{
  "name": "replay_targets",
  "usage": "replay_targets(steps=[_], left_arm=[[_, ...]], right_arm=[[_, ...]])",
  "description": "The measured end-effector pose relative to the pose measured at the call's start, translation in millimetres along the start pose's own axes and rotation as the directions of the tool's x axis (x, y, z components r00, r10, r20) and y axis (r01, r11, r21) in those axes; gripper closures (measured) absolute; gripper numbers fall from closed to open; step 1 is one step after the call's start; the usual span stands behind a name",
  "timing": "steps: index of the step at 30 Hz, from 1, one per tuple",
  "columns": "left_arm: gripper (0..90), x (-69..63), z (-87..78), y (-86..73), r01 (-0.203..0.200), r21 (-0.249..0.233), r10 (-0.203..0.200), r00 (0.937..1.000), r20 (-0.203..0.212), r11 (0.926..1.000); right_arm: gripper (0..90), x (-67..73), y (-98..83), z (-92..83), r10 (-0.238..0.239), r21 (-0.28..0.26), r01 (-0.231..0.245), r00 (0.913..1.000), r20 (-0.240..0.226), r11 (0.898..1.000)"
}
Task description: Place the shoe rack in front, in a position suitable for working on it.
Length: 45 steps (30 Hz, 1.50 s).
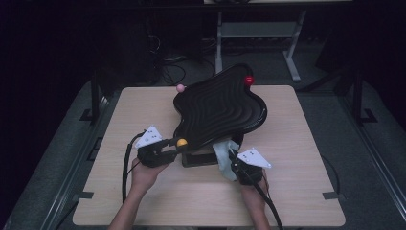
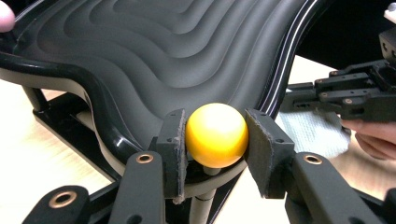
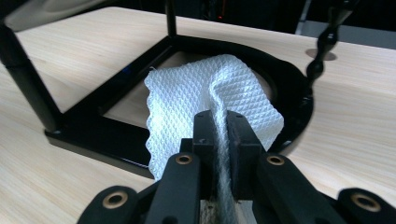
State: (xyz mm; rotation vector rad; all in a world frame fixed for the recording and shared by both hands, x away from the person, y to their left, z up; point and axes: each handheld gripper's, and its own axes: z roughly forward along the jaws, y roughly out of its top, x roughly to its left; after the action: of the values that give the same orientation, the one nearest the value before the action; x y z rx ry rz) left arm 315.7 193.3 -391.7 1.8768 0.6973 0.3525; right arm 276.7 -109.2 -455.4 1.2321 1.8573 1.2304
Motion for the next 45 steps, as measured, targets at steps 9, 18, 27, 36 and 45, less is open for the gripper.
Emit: replay_targets(steps=[9,18,27,36,45], left_arm=[[60.6,-7.9,3.5,2.6,-0.066,0.021,0.063,0.9896,0.130,0.9976],[60.3,-5.7,3.3,2.8,-0.092,0.025,0.083,0.9675,0.239,0.9954],[59.8,7.9,-4.6,1.8,-0.027,0.034,0.022,0.9929,0.117,0.9991],[54.3,16.3,-12.1,0.3,0.034,0.006,-0.033,0.9966,-0.076,0.9994],[56.2,12.9,-18.3,3.6,0.010,-0.023,-0.012,0.9939,-0.110,0.9997]], right_arm=[[83.3,-34.2,-13.8,-16.4,0.043,0.019,-0.044,0.9969,0.067,0.999],[83.3,-66.9,-25.5,-12.1,0.101,0.076,-0.111,0.9869,0.126,0.991],[83.3,-40.2,-19.0,-8.9,0.017,0.165,-0.017,0.9999,0.001,0.986],[83.3,-39.5,-15.4,-0.1,0.098,0.155,-0.097,0.9952,0.001,0.983],[83.2,-54.5,-16.2,-5.3,0.114,0.158,-0.122,0.9919,0.055,0.980]])
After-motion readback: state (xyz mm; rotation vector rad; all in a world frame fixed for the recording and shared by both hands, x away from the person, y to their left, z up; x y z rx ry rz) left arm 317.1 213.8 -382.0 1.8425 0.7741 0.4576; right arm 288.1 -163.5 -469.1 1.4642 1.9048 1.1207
